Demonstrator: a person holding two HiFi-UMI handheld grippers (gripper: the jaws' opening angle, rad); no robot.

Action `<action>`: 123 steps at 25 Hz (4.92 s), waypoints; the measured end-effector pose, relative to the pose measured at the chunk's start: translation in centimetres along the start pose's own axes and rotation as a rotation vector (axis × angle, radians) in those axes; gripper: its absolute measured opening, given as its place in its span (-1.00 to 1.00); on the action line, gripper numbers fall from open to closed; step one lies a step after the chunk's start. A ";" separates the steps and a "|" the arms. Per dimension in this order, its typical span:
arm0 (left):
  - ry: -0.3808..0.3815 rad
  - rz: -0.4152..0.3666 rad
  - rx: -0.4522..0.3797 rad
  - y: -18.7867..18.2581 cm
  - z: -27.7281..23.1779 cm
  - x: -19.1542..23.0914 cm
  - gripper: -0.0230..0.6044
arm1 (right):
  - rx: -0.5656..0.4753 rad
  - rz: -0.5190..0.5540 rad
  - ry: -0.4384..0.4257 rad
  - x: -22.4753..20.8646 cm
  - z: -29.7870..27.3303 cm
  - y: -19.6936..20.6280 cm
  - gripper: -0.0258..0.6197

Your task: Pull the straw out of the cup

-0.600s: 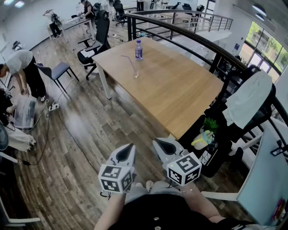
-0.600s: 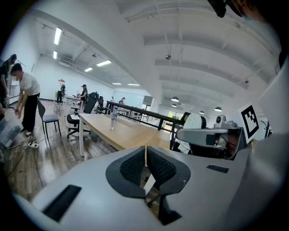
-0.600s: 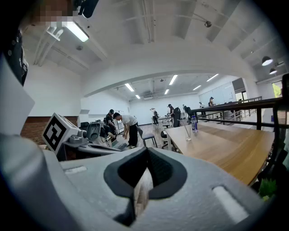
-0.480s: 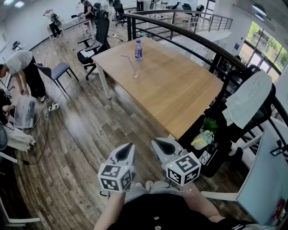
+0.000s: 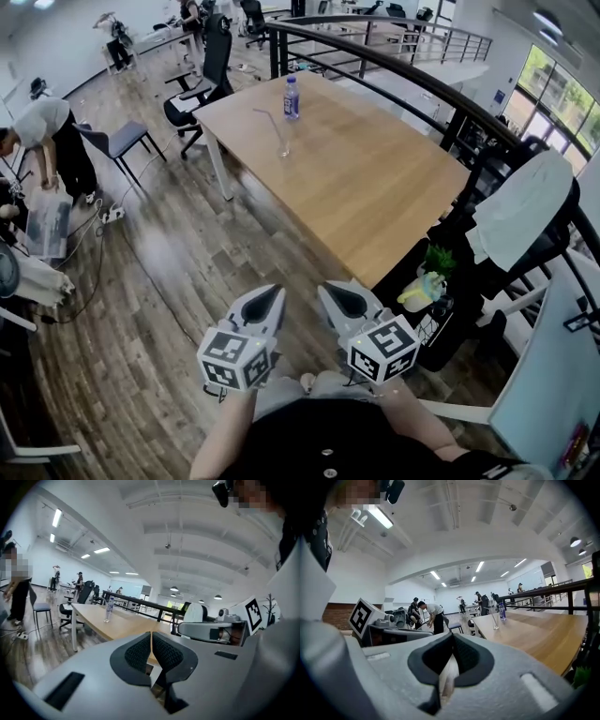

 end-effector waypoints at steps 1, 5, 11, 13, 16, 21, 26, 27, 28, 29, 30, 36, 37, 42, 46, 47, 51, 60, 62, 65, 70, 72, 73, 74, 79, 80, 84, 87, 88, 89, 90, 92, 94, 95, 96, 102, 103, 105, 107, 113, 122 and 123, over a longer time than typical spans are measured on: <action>0.020 -0.020 -0.009 -0.1 -0.1 -0.3 -0.84 | -0.001 0.000 -0.010 -0.1 0.0 0.1 -0.92; -0.016 -0.050 -0.002 0.7 -0.6 -0.4 -0.84 | 0.004 -0.006 -0.044 -0.8 0.2 0.7 -0.92; -0.062 0.008 0.039 2.1 -1.5 0.0 -0.84 | 0.017 -0.045 -0.057 -1.8 0.6 1.4 -0.92; -0.076 0.014 0.042 2.0 -1.6 0.2 -0.84 | 0.022 -0.048 -0.066 -2.2 0.4 1.4 -0.92; -0.089 0.017 0.042 1.9 -2.3 0.8 -0.84 | 0.031 -0.049 -0.073 -2.9 -0.2 1.6 -0.92; -0.106 0.036 0.058 1.8 -4.1 3.4 -0.84 | 0.039 -0.072 -0.067 -4.2 -2.4 2.1 -0.92; -0.097 0.047 0.074 1.1 -7.0 7.1 -0.84 | 0.031 -0.079 -0.030 -6.9 -6.1 1.6 -0.92; -0.098 0.054 0.071 0.7 -7.7 8.2 -0.84 | 0.029 -0.077 -0.024 -7.5 -7.1 1.3 -0.92; -0.099 0.061 0.062 0.1 -8.4 9.2 -0.84 | 0.028 -0.076 -0.019 -8.1 -8.2 0.9 -0.92; -0.101 0.063 0.050 -0.7 -9.1 10.3 -0.84 | 0.028 -0.075 -0.015 -8.7 -9.4 0.6 -0.92; -0.101 0.061 0.038 -1.4 -9.8 11.4 -0.84 | 0.030 -0.072 -0.011 -9.3 -10.8 0.2 -0.92; -0.059 0.038 0.023 -5.5 -13.6 17.7 -0.84 | 0.036 -0.030 0.014 -11.4 -18.8 -2.3 -0.92; -0.053 0.039 0.022 -6.0 -14.1 18.8 -0.84 | 0.035 -0.035 0.017 -11.8 -20.0 -2.5 -0.92; -0.042 0.048 0.024 -7.7 -16.5 24.6 -0.84 | 0.031 -0.032 0.038 -13.5 -25.8 -3.7 -0.92; -0.031 0.052 0.043 -8.3 -18.2 27.8 -0.84 | 0.018 -0.032 0.064 -14.6 -29.2 -4.5 -0.92; -0.025 0.055 0.050 -8.3 -18.5 28.3 -0.84 | 0.016 -0.037 0.069 -14.7 -29.8 -4.6 -0.92; 0.013 0.079 0.074 -8.2 -19.8 29.8 -0.84 | 0.029 -0.063 0.084 -15.0 -31.4 -4.3 -0.92; 0.056 0.108 0.127 -7.6 -22.9 31.5 -0.84 | 0.030 -0.100 0.097 -17.6 -33.5 -3.8 -0.92; 0.051 0.111 0.133 -7.6 -23.5 32.0 -0.84 | 0.031 -0.104 0.092 -18.2 -34.1 -3.8 -0.92; 0.047 0.110 0.139 -7.8 -24.9 32.5 -0.84 | 0.022 -0.107 0.094 -19.8 -34.8 -4.1 -0.92; 0.036 0.104 0.149 -8.7 -28.1 33.9 -0.84 | -0.001 -0.109 0.102 -23.4 -36.5 -5.0 -0.92; 0.033 0.103 0.150 -9.2 -29.8 34.3 -0.84 | -0.008 -0.110 0.100 -25.2 -37.1 -5.3 -0.92; 0.032 0.103 0.150 -9.5 -30.8 34.4 -0.84 | -0.010 -0.111 0.097 -26.2 -37.4 -5.5 -0.92; 0.032 0.103 0.150 -9.8 -31.7 34.4 -0.84 | -0.012 -0.110 0.094 -27.2 -37.6 -5.7 -0.92; 0.038 0.099 0.161 -11.3 -36.4 35.0 -0.84 | -0.044 -0.103 0.101 -32.0 -39.1 -7.5 -0.92; 0.039 0.099 0.166 -11.5 -37.1 35.0 -0.84 | -0.045 -0.105 0.104 -32.9 -39.3 -7.7 -0.92; 0.047 0.097 0.190 -12.0 -40.2 34.9 -0.84 | -0.041 -0.120 0.125 -36.4 -39.9 -8.1 -0.92; 0.046 0.111 0.202 -12.4 -42.1 34.9 -0.84 | -0.031 -0.132 0.128 -38.4 -40.4 -8.2 -0.92; 0.048 0.114 0.205 -12.5 -42.7 34.9 -0.84 | -0.026 -0.136 0.127 -39.1 -40.5 -8.2 -0.92; 0.050 0.115 0.208 -12.6 -43.3 34.8 -0.84 | -0.021 -0.138 0.127 -39.6 -40.6 -8.3 -0.92; 0.052 0.115 0.211 -12.8 -43.9 34.7 -0.84 | -0.018 -0.140 0.127 -40.2 -40.7 -8.4 -0.92; 0.054 0.117 0.221 -12.8 -44.8 34.6 -0.84 | -0.021 -0.145 0.128 -41.3 -40.9 -8.6 -0.92; 0.051 0.120 0.227 -12.8 -45.6 34.7 -0.84 | -0.027 -0.146 0.125 -42.1 -41.1 -8.7 -0.92; 0.048 0.122 0.228 -12.9 -46.0 34.8 -0.84 | -0.027 -0.146 0.120 -42.4 -41.2 -8.6 -0.92; 0.044 0.124 0.227 -12.9 -46.3 34.9 -0.84 | -0.024 -0.148 0.114 -42.7 -41.5 -8.5 -0.92; 0.038 0.138 0.229 -13.2 -47.5 35.4 -0.84 | 0.001 -0.170 0.096 -43.5 -42.4 -7.8 -0.92; 0.040 0.144 0.230 -13.3 -47.6 35.5 -0.84 | 0.003 -0.174 0.095 -43.5 -42.5 -7.7 -0.92; 0.047 0.152 0.233 -13.3 -47.9 35.6 -0.84 | 0.009 -0.179 0.097 -43.5 -42.4 -7.6 -0.92; 0.059 0.154 0.229 -13.5 -48.3 35.7 -0.84 | 0.017 -0.177 0.112 -43.5 -42.3 -7.5 -0.92; 0.105 0.144 0.234 -14.1 -49.0 36.2 -0.84 | 0.056 -0.163 0.155 -44.0 -43.1 -7.3 -0.92; 0.165 0.142 0.261 -14.3 -49.6 37.3 -0.84 | 0.103 -0.072 0.192 -43.7 -45.3 -8.3 -0.92; 0.168 0.142 0.260 -14.4 -49.7 37.5 -0.84 | 0.112 -0.057 0.193 -43.6 -45.5 -8.3 -0.92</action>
Point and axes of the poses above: the fingertips, and each gripper's own axes: z backward along the fingers, x to its left, y out of its underside, the point moved 2 cm from there along z, backward along the fingers, and after that the axes turned 13 degrees about -y, right-handed, at the moved point
